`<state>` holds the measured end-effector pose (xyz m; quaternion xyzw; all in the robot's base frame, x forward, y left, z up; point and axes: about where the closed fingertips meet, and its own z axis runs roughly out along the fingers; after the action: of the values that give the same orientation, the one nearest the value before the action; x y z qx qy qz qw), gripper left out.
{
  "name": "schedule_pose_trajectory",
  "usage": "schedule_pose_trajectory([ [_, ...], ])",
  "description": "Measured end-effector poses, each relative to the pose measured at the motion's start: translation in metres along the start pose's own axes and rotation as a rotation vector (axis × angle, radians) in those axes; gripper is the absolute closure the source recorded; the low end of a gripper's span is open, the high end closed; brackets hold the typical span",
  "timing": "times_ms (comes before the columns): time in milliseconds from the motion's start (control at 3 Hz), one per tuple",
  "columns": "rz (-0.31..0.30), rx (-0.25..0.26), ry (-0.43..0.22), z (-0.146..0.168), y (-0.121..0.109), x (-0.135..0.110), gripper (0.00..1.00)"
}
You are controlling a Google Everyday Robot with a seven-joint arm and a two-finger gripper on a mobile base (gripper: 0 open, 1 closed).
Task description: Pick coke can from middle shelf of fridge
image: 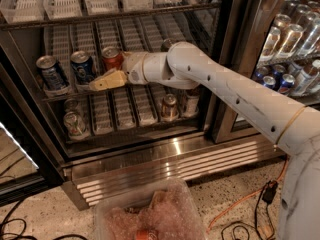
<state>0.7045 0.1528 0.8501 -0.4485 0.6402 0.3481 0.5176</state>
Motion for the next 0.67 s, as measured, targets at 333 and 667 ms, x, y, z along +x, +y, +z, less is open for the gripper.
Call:
schedule_pose_trajectory([
  [333, 0.015, 0.046, 0.01, 0.0021, -0.0063, 0.0018, 0.0],
  [667, 0.014, 0.057, 0.016, 0.0055, -0.0073, 0.0021, 0.0],
])
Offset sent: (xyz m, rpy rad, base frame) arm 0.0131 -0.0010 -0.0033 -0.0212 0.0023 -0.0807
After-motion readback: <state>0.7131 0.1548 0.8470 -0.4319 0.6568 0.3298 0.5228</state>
